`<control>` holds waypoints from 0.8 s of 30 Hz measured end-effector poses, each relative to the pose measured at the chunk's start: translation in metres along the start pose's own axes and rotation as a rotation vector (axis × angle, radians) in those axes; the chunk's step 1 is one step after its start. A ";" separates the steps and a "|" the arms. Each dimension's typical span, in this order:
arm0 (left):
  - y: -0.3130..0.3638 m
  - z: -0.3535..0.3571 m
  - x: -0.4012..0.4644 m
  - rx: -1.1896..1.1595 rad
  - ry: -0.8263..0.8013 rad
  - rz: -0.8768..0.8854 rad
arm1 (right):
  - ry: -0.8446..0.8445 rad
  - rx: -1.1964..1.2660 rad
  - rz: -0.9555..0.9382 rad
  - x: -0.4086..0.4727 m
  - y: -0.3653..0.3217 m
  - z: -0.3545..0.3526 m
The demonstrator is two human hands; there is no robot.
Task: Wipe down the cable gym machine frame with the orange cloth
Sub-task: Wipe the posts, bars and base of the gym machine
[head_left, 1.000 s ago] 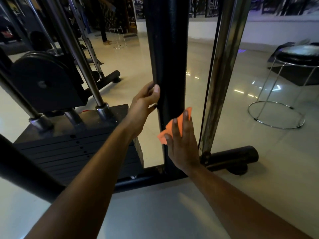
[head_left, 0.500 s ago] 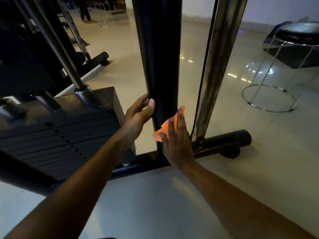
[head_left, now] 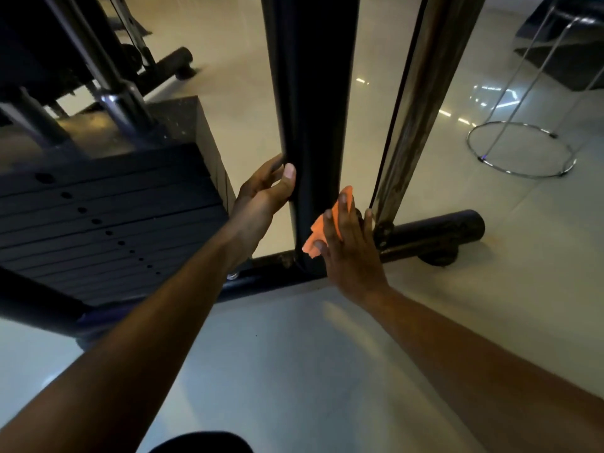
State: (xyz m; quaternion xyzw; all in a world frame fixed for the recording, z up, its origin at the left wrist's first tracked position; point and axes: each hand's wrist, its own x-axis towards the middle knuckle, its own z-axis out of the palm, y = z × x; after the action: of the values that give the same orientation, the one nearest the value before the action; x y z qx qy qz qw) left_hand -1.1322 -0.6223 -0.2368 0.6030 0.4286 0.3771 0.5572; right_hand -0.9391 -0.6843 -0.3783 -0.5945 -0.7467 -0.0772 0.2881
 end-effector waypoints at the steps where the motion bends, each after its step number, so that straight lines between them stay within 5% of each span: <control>1: -0.006 0.002 -0.001 -0.010 -0.002 -0.003 | -0.016 -0.019 -0.029 -0.001 0.004 -0.002; 4: -0.014 0.004 0.000 -0.033 0.005 -0.006 | 0.006 0.094 -0.076 0.006 0.004 -0.011; 9: -0.025 0.003 0.003 -0.037 0.001 0.005 | 0.237 0.340 0.240 0.024 -0.043 0.002; 12: -0.043 0.003 0.004 -0.033 0.004 -0.021 | 0.232 0.254 0.295 -0.004 -0.043 0.042; 18: -0.075 0.007 0.001 -0.026 0.006 -0.062 | 0.184 0.099 0.119 -0.035 -0.017 0.076; 22: -0.091 0.006 0.006 -0.015 -0.012 -0.052 | 0.386 0.261 0.374 -0.002 -0.049 0.072; 24: -0.099 0.007 0.005 -0.029 -0.002 -0.060 | 0.357 0.184 0.325 -0.012 -0.041 0.088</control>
State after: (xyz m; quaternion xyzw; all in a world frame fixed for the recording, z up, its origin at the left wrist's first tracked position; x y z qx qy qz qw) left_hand -1.1336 -0.6191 -0.3357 0.5820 0.4407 0.3657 0.5773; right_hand -1.0054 -0.6658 -0.4481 -0.6551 -0.5825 -0.0653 0.4768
